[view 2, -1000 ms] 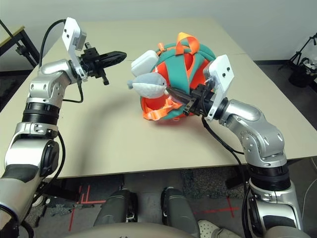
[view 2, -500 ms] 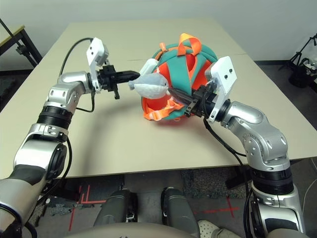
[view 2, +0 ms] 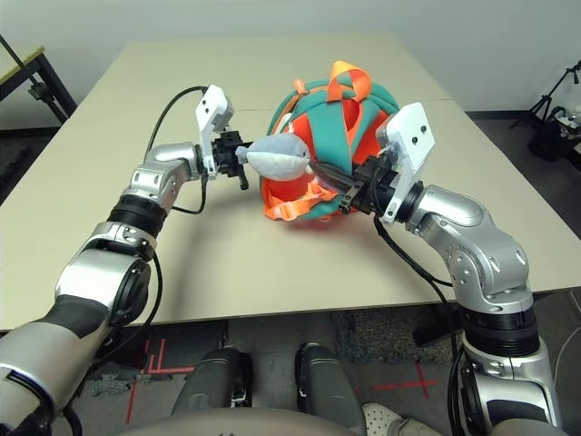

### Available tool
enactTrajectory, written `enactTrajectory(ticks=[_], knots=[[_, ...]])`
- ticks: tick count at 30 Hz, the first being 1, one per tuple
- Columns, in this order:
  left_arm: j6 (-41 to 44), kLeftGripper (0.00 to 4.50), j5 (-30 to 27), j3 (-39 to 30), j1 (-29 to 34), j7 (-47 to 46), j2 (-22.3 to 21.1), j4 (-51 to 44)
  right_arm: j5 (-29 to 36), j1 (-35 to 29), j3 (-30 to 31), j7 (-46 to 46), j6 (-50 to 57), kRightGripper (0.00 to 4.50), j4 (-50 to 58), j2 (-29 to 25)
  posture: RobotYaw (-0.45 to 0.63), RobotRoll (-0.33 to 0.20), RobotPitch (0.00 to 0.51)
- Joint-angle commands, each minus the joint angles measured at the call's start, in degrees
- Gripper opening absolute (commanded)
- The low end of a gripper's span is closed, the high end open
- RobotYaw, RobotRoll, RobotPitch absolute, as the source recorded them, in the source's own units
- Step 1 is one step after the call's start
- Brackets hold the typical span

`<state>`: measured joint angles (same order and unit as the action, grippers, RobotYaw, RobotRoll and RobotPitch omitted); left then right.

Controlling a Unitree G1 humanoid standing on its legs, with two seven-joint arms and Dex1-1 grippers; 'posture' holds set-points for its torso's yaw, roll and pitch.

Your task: Put the pencil case into the backpack and zip it.

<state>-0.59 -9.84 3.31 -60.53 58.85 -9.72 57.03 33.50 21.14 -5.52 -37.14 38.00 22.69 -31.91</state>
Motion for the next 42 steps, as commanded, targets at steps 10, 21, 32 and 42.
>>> enactTrajectory(ticks=[10, 21, 32, 42], knots=[[2.09, 0.00, -3.94, -6.02, -2.08, 1.79, -2.53, -3.86, 1.28, -0.34, -0.74, 0.42, 0.23, 0.14, 2.79, -0.68, 0.03, 0.000, 0.046], [13.61, 0.00, -12.34, -13.13, -0.22, 0.70, -10.57, -19.39, 0.11, 1.66, 0.90, -1.46, -1.36, 0.14, -0.62, -0.29, 0.08, 0.000, 0.037], [41.72, 1.84, -23.26, -7.66, 7.58, 9.23, -18.42, -45.11, -1.52, 1.57, 1.56, -2.81, -2.43, 0.14, -1.85, -0.50, 0.08, 0.000, 0.039], [39.16, 4.50, -19.28, 0.75, 8.57, 12.93, -20.08, -46.08, -1.73, 0.98, 1.49, -2.93, -2.21, 0.14, -1.58, -0.46, 0.07, 0.000, 0.049]])
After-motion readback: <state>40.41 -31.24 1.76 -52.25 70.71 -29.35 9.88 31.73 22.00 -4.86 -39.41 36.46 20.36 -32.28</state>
